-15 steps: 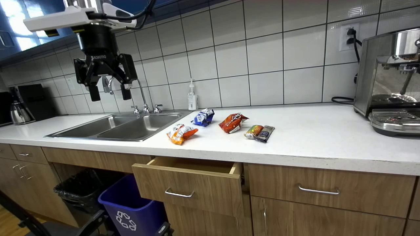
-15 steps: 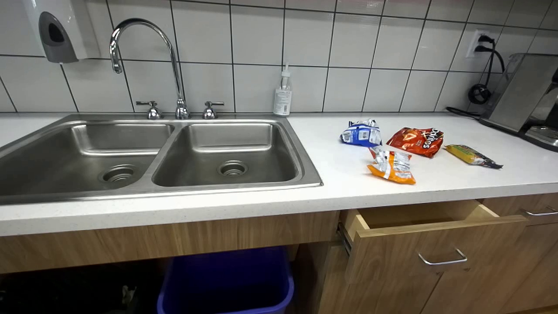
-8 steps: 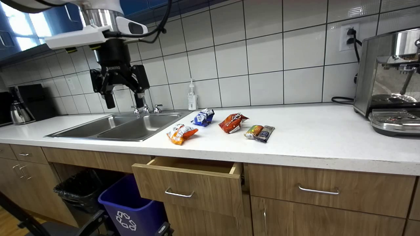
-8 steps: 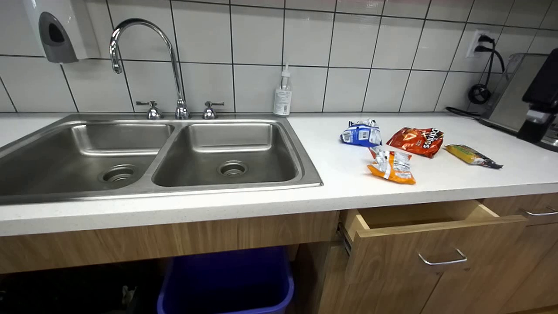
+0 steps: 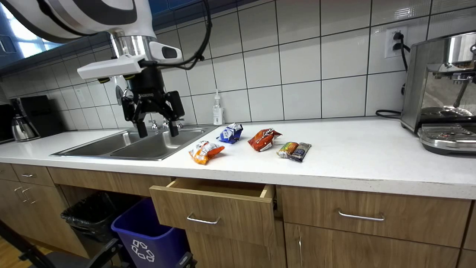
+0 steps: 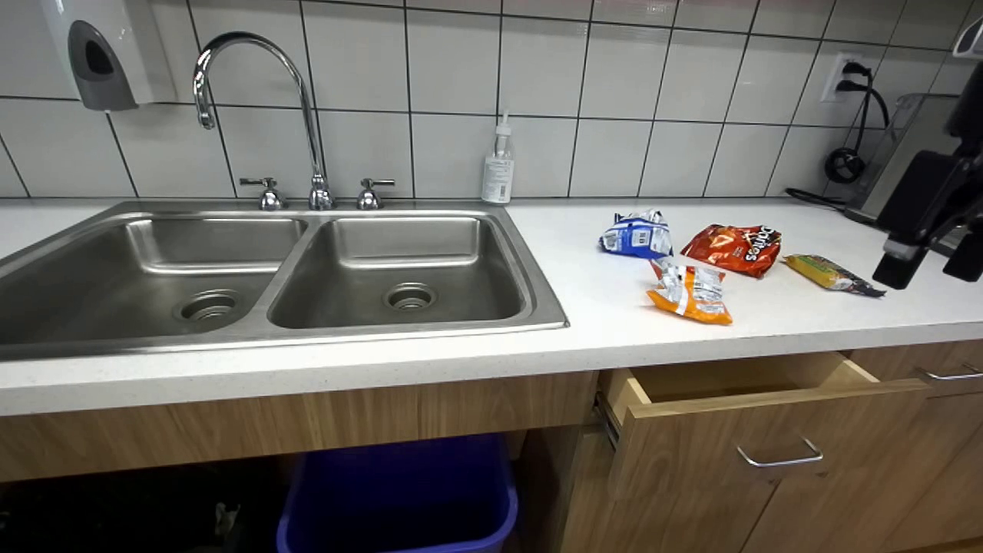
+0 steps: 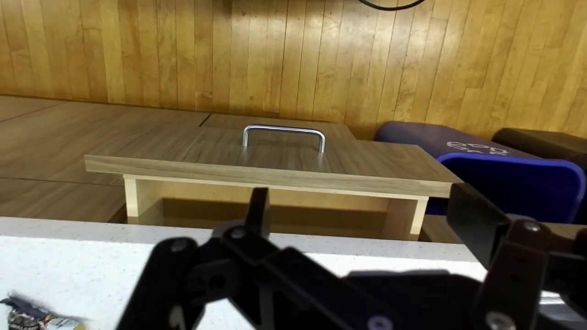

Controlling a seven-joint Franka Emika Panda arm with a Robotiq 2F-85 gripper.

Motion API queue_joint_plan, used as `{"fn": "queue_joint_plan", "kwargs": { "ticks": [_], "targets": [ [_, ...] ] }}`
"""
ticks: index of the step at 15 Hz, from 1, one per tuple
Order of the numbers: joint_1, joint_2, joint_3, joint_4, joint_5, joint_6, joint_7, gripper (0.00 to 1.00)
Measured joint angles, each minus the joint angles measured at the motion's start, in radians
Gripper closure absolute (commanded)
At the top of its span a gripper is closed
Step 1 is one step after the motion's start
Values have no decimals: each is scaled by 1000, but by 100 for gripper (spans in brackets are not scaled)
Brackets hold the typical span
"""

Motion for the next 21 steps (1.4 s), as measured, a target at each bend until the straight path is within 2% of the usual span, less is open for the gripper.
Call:
{"fn": "queue_joint_plan", "kwargs": {
  "ticks": [12,21],
  "targets": [
    [-30,228,0,7,-87,237,39,0],
    [-32,387,2,65,-120,301,99,0]
  ]
}}
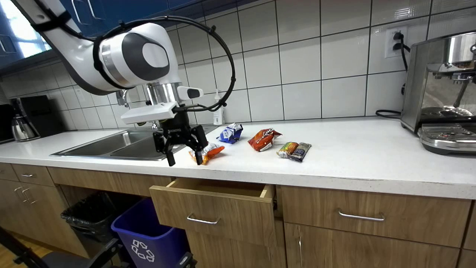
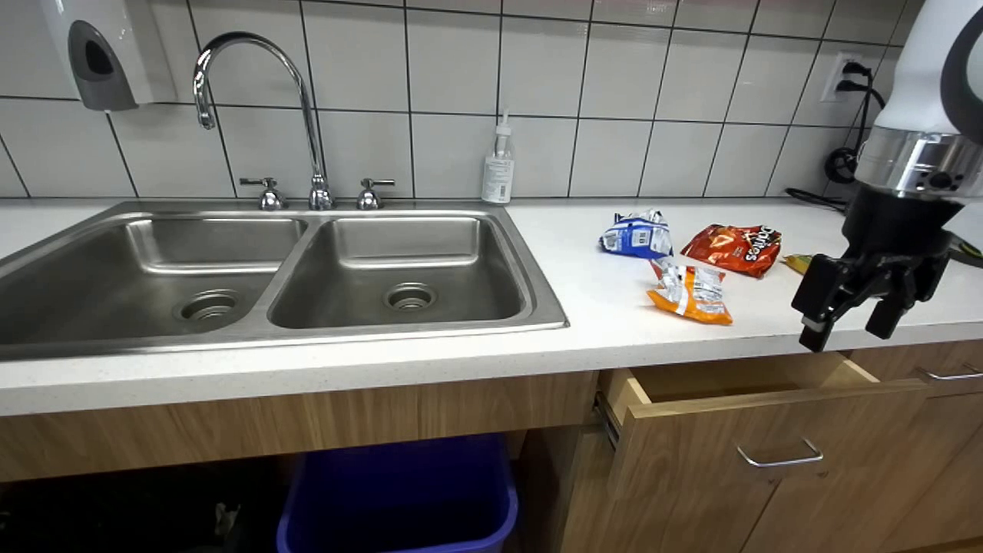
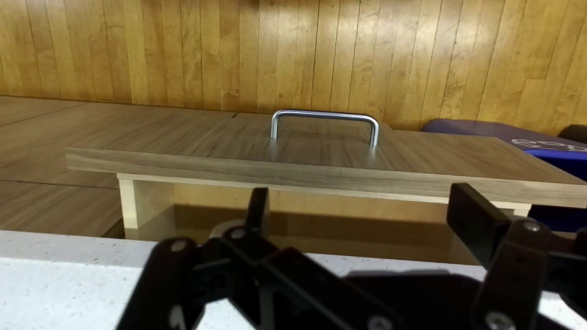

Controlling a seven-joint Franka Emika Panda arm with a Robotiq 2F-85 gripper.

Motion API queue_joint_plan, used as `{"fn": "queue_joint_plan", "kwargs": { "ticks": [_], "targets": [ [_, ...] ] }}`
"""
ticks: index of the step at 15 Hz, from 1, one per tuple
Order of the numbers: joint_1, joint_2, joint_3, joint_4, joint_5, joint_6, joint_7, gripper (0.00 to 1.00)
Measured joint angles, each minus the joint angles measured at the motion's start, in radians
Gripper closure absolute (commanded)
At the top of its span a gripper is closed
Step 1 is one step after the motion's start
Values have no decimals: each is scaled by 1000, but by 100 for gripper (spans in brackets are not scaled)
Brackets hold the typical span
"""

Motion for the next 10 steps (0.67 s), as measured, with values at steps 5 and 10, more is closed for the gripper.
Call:
{"fn": "queue_joint_plan", "kwargs": {
  "ticks": [5,10],
  "targets": [
    [0,85,0,55,-6,16,27,0],
    [0,174,-5,121,-7,20,42,0]
  ]
}}
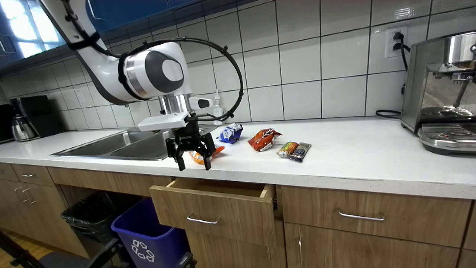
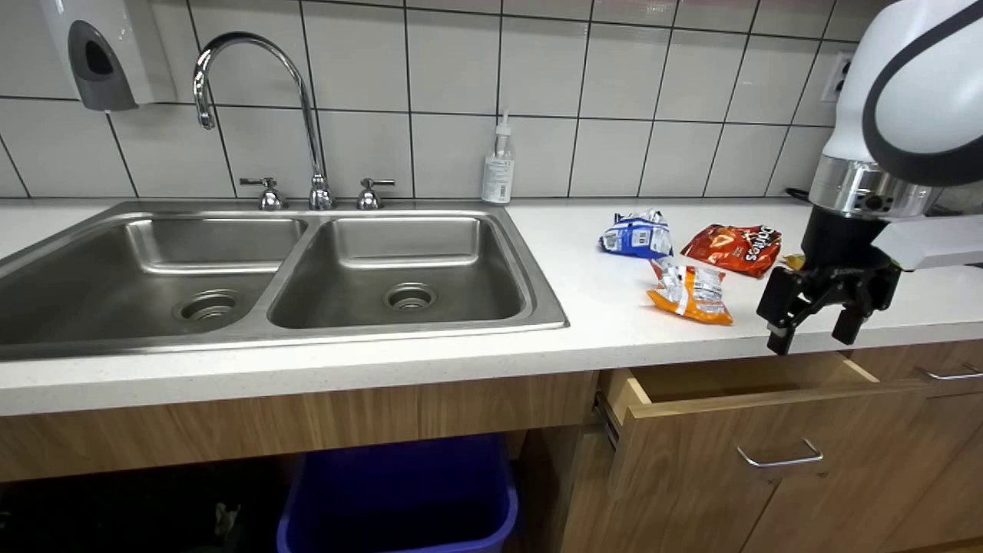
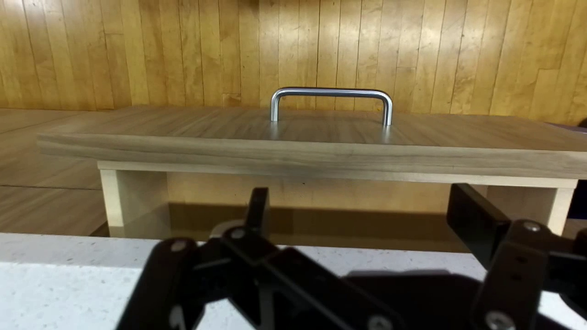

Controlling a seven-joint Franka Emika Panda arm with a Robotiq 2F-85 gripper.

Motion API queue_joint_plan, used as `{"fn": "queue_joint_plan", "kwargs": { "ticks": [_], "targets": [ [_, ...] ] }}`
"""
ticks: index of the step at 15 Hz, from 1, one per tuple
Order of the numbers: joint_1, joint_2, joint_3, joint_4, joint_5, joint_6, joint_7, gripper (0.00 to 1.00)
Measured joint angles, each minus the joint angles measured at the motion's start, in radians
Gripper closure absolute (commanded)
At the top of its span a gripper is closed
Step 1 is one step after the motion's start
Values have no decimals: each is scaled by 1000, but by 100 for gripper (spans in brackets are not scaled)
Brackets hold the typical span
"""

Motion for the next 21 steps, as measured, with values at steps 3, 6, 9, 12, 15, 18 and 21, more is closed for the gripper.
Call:
{"fn": "queue_joint_plan", "kwargs": {
  "ticks": [3,6,9,12,15,18,21],
  "targets": [
    [0,51,-7,37,-1,0,1,0],
    [0,93,-10,64,-4,0,1,0],
    [1,126,-13,84,-4,0,1,0],
    [3,153,-18,97,-4,2,2,0],
    [3,180,-23,113,-4,7,2,0],
    [6,208,-28,130,-5,13,2,0],
    [12,215,-32,136,-5,13,2,0]
  ]
}}
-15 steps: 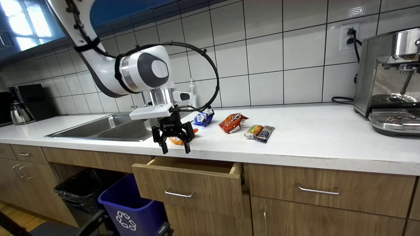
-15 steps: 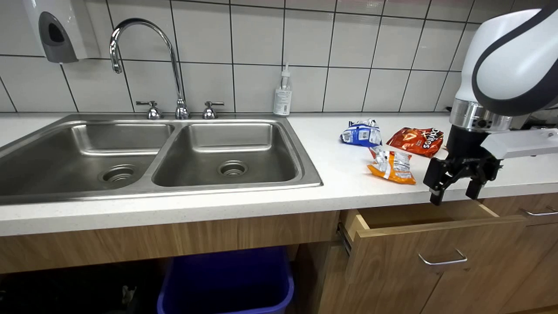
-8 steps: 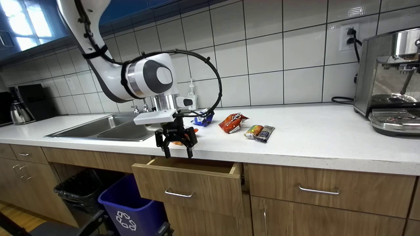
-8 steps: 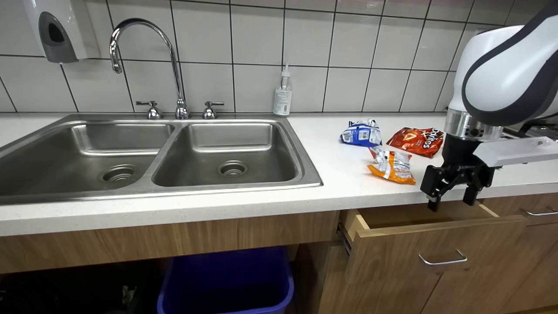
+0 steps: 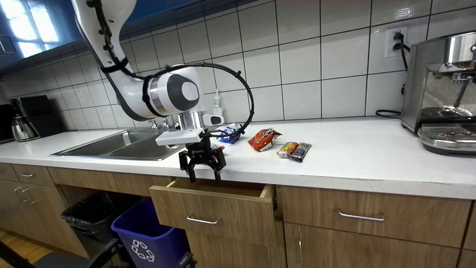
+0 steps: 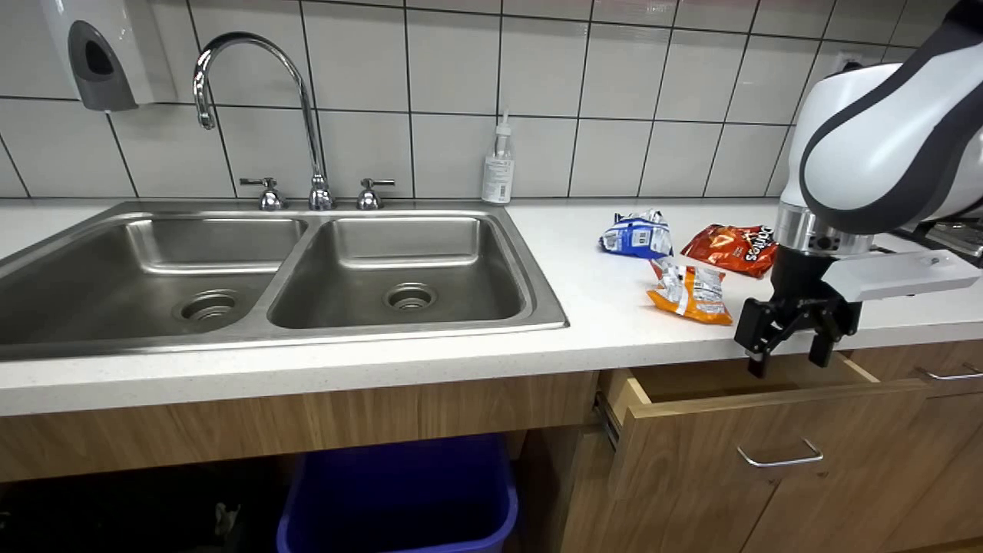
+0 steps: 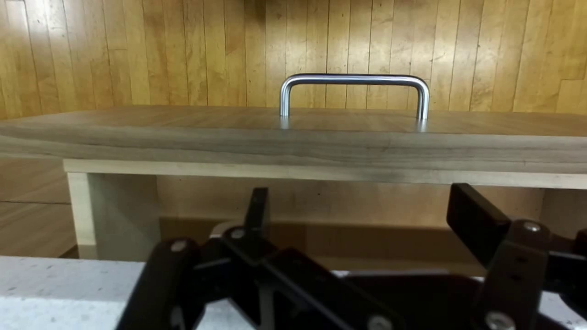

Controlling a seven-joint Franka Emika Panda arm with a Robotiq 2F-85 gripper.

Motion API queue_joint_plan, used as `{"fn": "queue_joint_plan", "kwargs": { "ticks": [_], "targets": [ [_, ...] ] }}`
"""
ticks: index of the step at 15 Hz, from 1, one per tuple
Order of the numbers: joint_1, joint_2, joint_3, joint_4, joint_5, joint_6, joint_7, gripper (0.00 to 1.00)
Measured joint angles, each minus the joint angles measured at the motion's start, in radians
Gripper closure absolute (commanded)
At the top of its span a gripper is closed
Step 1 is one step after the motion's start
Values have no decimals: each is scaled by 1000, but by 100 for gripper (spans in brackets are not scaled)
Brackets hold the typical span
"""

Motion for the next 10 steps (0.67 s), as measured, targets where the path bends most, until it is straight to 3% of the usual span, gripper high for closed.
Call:
{"fn": "queue_joint_plan", "kwargs": {
  "ticks": [10],
  "targets": [
    [3,2,-2,-6,0,8,0,0]
  ]
}}
